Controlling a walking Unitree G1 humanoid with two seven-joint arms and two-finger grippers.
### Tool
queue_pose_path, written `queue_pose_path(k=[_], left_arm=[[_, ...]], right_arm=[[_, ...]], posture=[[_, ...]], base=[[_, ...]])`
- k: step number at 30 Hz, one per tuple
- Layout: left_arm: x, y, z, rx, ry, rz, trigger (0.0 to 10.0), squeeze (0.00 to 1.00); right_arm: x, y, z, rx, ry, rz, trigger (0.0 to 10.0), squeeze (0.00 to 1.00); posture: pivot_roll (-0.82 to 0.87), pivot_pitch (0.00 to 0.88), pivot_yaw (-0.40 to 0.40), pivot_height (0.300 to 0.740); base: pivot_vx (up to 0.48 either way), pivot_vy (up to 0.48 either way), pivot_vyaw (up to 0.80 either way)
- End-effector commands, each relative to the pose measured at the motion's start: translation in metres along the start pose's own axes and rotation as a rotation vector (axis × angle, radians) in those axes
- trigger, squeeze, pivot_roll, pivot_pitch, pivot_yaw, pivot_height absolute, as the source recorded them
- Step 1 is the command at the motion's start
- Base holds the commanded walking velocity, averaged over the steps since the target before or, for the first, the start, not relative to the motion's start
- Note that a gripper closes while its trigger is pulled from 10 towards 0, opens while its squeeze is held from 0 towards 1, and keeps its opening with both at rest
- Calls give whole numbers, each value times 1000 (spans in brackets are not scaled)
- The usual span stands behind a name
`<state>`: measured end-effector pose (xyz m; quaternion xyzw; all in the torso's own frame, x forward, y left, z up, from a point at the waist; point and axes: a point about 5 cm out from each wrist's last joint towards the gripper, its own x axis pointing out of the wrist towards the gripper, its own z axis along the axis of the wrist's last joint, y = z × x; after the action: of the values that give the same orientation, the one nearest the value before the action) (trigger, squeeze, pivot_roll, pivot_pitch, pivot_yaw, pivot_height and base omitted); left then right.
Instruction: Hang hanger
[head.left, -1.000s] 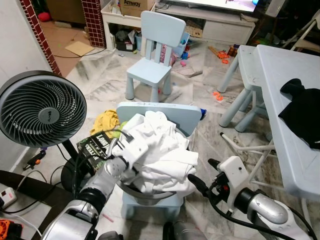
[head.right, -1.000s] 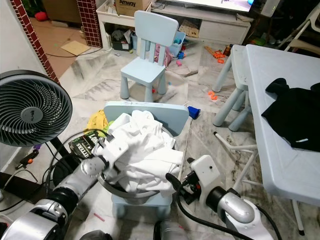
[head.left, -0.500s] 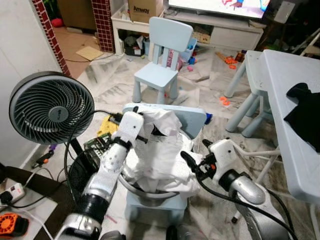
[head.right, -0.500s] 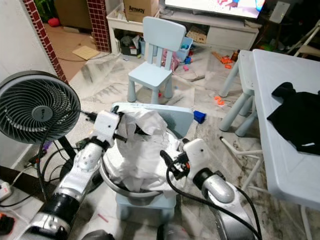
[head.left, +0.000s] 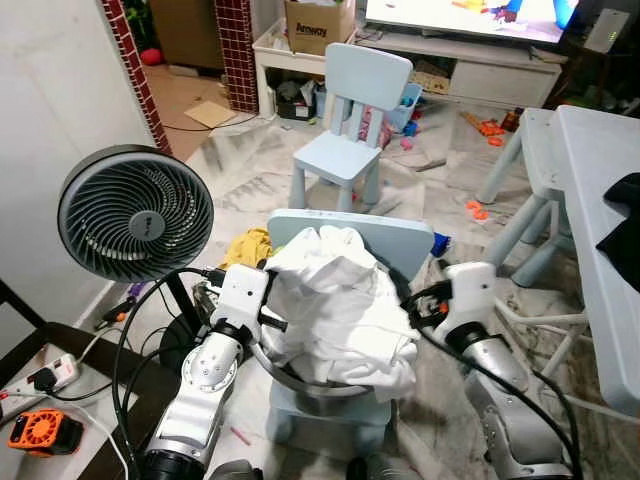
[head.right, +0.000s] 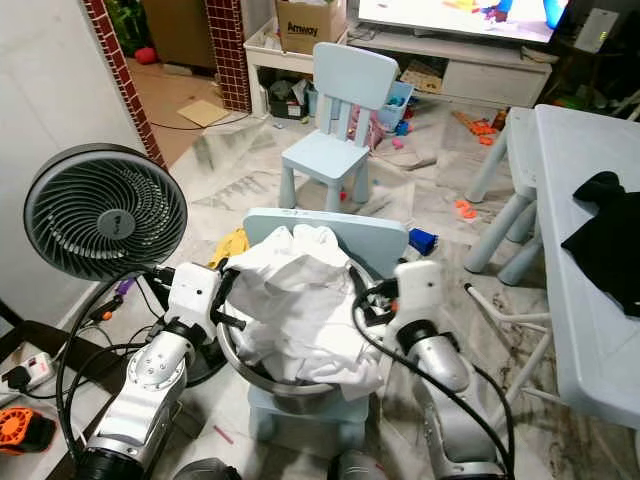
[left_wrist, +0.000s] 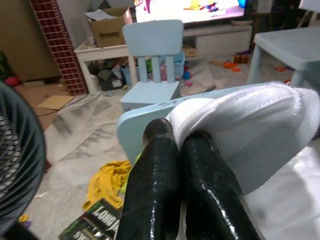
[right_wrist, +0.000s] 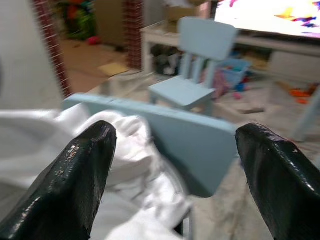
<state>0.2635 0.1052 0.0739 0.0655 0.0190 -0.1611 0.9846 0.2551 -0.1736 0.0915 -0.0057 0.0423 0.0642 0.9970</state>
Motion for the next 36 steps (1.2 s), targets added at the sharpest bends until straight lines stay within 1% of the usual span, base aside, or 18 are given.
queue_pose_path(k=[1, 3, 8, 9, 11, 12, 13, 15, 17, 20, 24, 28, 30, 36], left_arm=[[4, -2, 8, 0, -20, -7, 10000, 0], [9, -6, 12, 0, -17, -30, 10000, 0], [12, -7, 18, 0, -29, -50, 10000, 0], [13, -7, 19, 4, -30, -49, 10000, 0], [13, -7, 19, 4, -30, -49, 10000, 0], [16, -7, 21, 3, -32, -48, 10000, 0], [17, -7, 22, 5, -33, -48, 10000, 0], [19, -7, 22, 9, -33, -46, 10000, 0], [20, -7, 23, 10, -33, -44, 10000, 0], [22, -8, 23, 6, -33, -44, 10000, 0], [23, -10, 23, 1, -31, -48, 10000, 0], [25, -11, 23, 3, -32, -55, 10000, 0], [26, -11, 23, 3, -33, -57, 10000, 0], [27, -12, 24, 3, -36, -62, 10000, 0]], right_arm=[[1, -8, 0, 19, -13, -66, 10000, 0], [1, -15, 0, 43, -24, -130, 10000, 0], [8, -19, 1, 34, -36, -196, 10000, 0], [11, -19, 0, 36, -38, -197, 10000, 0], [11, -19, 0, 36, -38, -197, 10000, 0], [15, -16, 5, 55, -69, -165, 10000, 0], [16, -16, 7, 62, -80, -159, 10000, 0], [17, -16, 10, 45, -112, -162, 10000, 0], [18, -17, 11, 25, -122, -169, 10000, 0], [16, -17, 6, 43, -88, -160, 10000, 0], [14, -18, 4, 61, -87, -122, 10000, 0], [14, -25, 0, 72, -66, -175, 10000, 0], [15, -29, -1, 92, -67, -188, 10000, 0], [16, -29, -1, 104, -65, -175, 10000, 0]], posture=[[-17, 0, 9, 740], [-22, 0, 16, 740], [-36, 0, 50, 740], [-36, 0, 50, 740], [-36, 0, 50, 740], [-41, 0, 62, 740], [-43, 0, 64, 740], [-45, 0, 63, 740], [-47, 0, 61, 740], [-49, 0, 57, 740], [-50, 0, 54, 740], [-49, 0, 49, 740], [-51, 0, 45, 740], [-52, 0, 44, 740]], base=[[0, 0, 0], [0, 0, 0], [0, 0, 0], [0, 0, 0], [0, 0, 0], [0, 0, 0], [0, 0, 0], [0, 0, 0], [0, 0, 0], [-90, 0, 0], [-278, 0, 0], [-281, 0, 0], [-285, 0, 0], [-287, 0, 0]])
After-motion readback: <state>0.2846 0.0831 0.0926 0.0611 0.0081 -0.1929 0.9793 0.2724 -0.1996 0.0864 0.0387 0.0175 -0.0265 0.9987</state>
